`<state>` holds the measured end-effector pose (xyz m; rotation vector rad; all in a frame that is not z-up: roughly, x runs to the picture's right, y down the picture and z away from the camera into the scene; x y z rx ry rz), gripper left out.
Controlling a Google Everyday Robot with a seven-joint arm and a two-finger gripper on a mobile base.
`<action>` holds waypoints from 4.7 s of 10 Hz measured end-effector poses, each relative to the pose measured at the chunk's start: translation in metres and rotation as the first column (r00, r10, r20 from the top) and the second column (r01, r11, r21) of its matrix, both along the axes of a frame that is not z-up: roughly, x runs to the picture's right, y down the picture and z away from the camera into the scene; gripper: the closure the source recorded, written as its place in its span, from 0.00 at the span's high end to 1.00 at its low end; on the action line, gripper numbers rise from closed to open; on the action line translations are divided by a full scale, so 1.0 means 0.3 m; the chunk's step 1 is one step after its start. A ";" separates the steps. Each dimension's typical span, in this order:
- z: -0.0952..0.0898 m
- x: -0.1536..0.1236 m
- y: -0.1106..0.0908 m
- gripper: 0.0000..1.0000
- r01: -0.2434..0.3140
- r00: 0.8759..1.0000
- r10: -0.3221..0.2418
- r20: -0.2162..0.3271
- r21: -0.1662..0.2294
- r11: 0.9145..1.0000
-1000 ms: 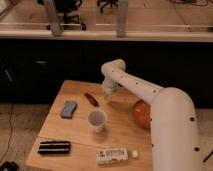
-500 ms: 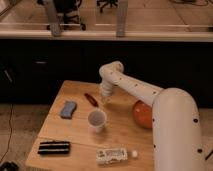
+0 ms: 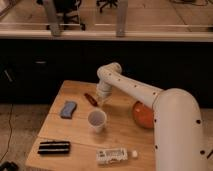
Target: Drag the pepper across the table
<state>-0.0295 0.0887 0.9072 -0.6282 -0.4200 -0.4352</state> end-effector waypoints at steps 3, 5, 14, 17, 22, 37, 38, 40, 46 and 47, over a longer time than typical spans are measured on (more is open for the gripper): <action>-0.013 -0.008 -0.052 0.80 -0.060 0.998 0.059 0.014 0.022 0.998; -0.007 -0.018 -0.068 0.80 -0.100 0.995 0.099 0.023 0.024 0.995; 0.058 -0.124 -0.073 0.80 -0.267 0.963 0.266 -0.040 0.000 0.964; 0.080 -0.144 -0.062 0.80 -0.337 0.939 0.334 -0.075 -0.032 0.941; 0.102 -0.168 -0.037 0.63 -0.401 0.913 0.393 -0.110 -0.066 0.914; 0.130 -0.040 -0.081 0.00 -0.437 0.890 0.430 -0.152 -0.021 0.899; 0.133 -0.019 -0.085 0.00 -0.441 0.887 0.433 -0.159 -0.017 0.898; 0.138 0.012 -0.090 0.00 -0.445 0.884 0.436 -0.170 -0.011 0.896; 0.138 0.099 -0.114 0.00 -0.460 0.870 0.457 -0.184 0.027 0.887; 0.136 0.111 -0.119 0.00 -0.464 0.867 0.462 -0.186 0.032 0.885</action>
